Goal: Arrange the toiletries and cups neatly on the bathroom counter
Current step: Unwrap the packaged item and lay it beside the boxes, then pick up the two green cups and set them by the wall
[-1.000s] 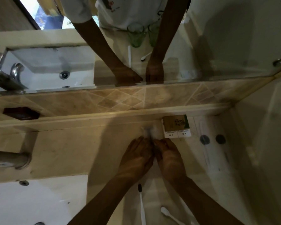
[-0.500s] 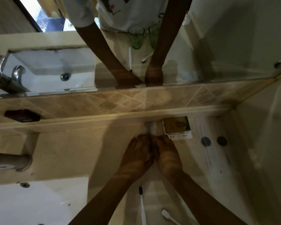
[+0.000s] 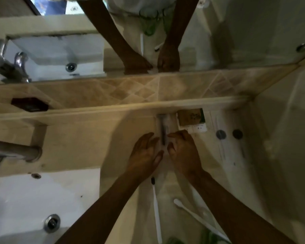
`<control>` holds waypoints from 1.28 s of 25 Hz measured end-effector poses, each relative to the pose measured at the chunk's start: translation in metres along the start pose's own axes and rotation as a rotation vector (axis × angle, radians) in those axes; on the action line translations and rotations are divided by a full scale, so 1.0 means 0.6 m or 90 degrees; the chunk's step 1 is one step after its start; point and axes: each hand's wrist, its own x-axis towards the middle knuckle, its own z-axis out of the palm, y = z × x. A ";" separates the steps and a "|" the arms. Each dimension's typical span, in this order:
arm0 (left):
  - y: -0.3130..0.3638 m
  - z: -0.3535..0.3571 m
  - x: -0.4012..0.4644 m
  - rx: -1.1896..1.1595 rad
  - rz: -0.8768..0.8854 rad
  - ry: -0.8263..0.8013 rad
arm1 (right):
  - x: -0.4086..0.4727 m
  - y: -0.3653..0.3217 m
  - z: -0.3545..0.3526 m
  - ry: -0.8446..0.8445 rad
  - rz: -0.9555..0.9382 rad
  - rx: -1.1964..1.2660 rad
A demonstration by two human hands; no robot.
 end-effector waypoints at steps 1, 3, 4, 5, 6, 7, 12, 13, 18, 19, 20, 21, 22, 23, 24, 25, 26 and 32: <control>0.002 -0.007 -0.022 -0.001 -0.003 0.036 | -0.015 -0.001 -0.013 -0.016 0.013 0.026; 0.004 -0.014 -0.078 -0.052 -0.007 0.100 | -0.054 0.007 -0.041 -0.079 0.010 0.042; 0.006 -0.015 -0.109 -0.097 -0.012 0.107 | -0.077 0.017 -0.056 -0.108 0.001 0.039; 0.009 -0.015 -0.140 -0.145 -0.027 0.100 | -0.102 0.029 -0.072 -0.134 -0.004 0.038; 0.015 -0.014 -0.173 -0.187 -0.051 0.084 | -0.132 0.040 -0.090 -0.157 0.002 0.039; 0.023 -0.012 -0.207 -0.220 -0.078 0.066 | -0.165 0.051 -0.106 -0.177 0.018 0.041; 0.064 0.008 -0.339 -0.364 -0.196 -0.034 | -0.307 0.075 -0.151 -0.154 0.085 0.062; 0.071 0.013 -0.355 -0.401 -0.227 -0.039 | -0.326 0.067 -0.149 -0.146 0.061 0.051; 0.102 0.029 -0.425 -0.545 -0.301 -0.075 | -0.413 0.011 -0.117 -0.121 -0.074 -0.170; 0.105 0.031 -0.434 -0.554 -0.309 -0.078 | -0.423 0.005 -0.110 -0.138 -0.068 -0.232; 0.109 0.033 -0.443 -0.567 -0.318 -0.075 | -0.430 0.001 -0.106 -0.159 -0.049 -0.279; 0.113 0.034 -0.448 -0.581 -0.324 -0.071 | -0.434 0.000 -0.101 -0.172 -0.031 -0.309; 0.116 0.034 -0.451 -0.589 -0.327 -0.066 | -0.435 -0.001 -0.098 -0.180 -0.014 -0.326; 0.119 0.034 -0.453 -0.588 -0.328 -0.061 | -0.436 -0.003 -0.094 -0.180 -0.013 -0.344; 0.120 0.033 -0.454 -0.582 -0.326 -0.055 | -0.437 -0.006 -0.092 -0.179 -0.015 -0.359; 0.121 0.032 -0.452 -0.575 -0.324 -0.047 | -0.436 -0.007 -0.089 -0.172 -0.022 -0.368; 0.122 0.030 -0.452 -0.573 -0.325 -0.036 | -0.435 -0.010 -0.089 -0.161 -0.023 -0.368; 0.110 0.000 -0.425 -0.703 -0.341 0.062 | -0.393 -0.054 -0.108 -0.092 -0.134 -0.313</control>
